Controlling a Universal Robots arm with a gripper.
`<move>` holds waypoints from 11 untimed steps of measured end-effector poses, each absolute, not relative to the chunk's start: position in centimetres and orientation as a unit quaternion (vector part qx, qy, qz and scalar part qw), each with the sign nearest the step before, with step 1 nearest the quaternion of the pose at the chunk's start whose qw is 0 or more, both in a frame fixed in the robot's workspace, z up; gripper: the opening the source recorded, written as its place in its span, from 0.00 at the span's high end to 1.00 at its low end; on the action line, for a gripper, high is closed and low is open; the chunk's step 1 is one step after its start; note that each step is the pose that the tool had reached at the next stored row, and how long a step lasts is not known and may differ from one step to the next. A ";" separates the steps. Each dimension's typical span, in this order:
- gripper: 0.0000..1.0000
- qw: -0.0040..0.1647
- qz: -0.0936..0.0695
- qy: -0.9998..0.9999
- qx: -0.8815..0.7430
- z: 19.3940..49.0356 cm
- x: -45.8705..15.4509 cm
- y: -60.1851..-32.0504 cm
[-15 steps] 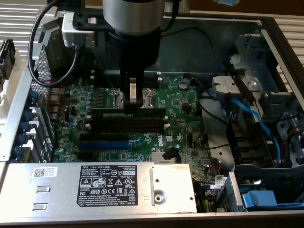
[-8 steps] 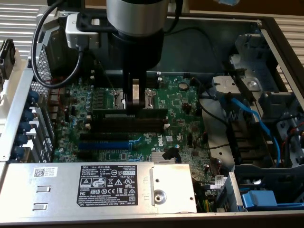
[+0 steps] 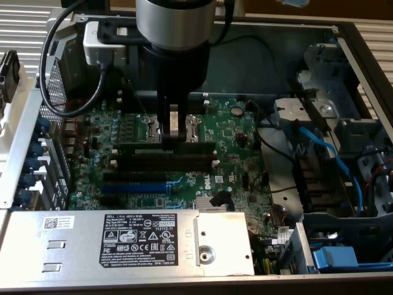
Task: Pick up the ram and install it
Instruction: 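Insert the ram into the slot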
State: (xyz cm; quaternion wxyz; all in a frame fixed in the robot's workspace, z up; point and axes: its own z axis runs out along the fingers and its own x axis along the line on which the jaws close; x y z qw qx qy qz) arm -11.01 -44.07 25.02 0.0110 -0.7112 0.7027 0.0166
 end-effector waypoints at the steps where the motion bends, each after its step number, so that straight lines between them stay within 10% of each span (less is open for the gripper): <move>1: 0.88 0.011 0.017 0.703 -0.711 25.0 -11.0 -44.1; 11: 0.88 0.011 0.017 0.703 -0.711 24.6 -11.1 -44.0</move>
